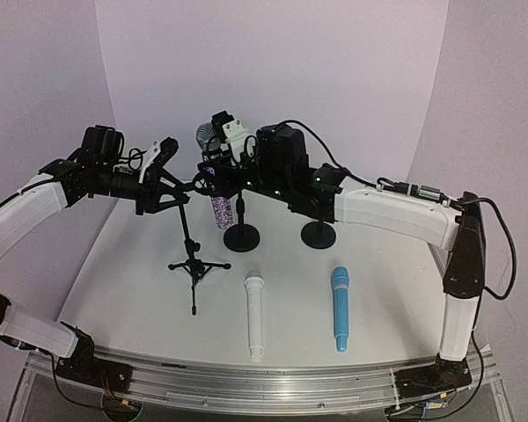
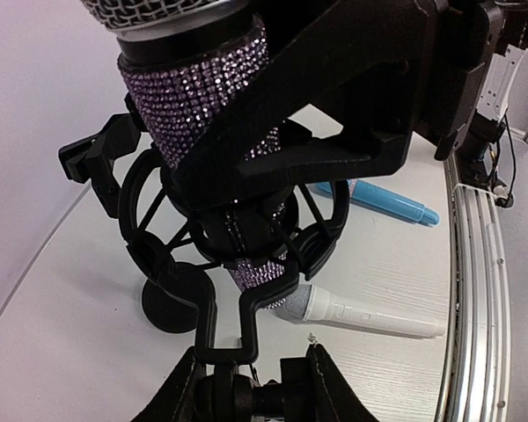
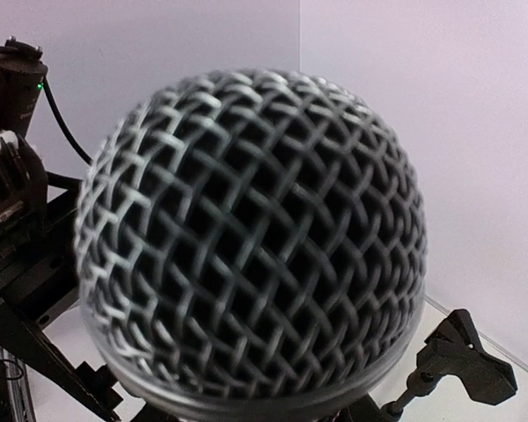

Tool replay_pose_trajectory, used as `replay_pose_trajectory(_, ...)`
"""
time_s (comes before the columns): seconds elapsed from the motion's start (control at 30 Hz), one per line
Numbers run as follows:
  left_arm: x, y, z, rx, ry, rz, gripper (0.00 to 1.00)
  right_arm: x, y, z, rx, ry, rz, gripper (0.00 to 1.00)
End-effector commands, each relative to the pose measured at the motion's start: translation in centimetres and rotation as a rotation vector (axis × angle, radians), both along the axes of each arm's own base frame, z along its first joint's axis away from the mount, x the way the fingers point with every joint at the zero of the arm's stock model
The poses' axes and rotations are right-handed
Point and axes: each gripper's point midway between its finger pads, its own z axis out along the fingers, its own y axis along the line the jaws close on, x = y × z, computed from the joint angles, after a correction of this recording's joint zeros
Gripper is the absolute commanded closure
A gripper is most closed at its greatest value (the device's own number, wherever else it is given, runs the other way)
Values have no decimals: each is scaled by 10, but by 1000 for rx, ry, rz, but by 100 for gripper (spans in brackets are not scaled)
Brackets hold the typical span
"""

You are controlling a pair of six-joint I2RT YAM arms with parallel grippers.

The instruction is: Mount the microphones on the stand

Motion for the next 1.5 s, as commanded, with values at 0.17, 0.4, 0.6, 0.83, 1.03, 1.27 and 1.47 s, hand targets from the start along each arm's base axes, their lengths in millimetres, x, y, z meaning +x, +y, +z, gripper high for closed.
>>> replay_pose_trajectory(0.17,0,-5,13,-46,-27,-18,100,-30,2,18,35,-4,94,26)
replay_pose_trajectory(0.4,2,-2,10,-27,-34,1,100,-31,-17,37,31,-57,35,14)
replay_pose_trajectory(0.6,8,0,6,-11,-48,20,100,-38,-35,57,44,-87,17,10)
replay_pose_trajectory(0.83,23,11,12,2,-85,59,100,-49,-54,69,29,-86,20,8)
replay_pose_trajectory(1.03,50,40,19,36,-168,121,100,-50,-73,66,-6,-109,-30,7)
replay_pose_trajectory(1.27,95,77,23,67,-257,182,100,-51,-80,65,-33,-136,-38,7)
replay_pose_trajectory(1.47,140,117,18,127,-280,232,100,-51,-83,67,-40,-150,-40,6)
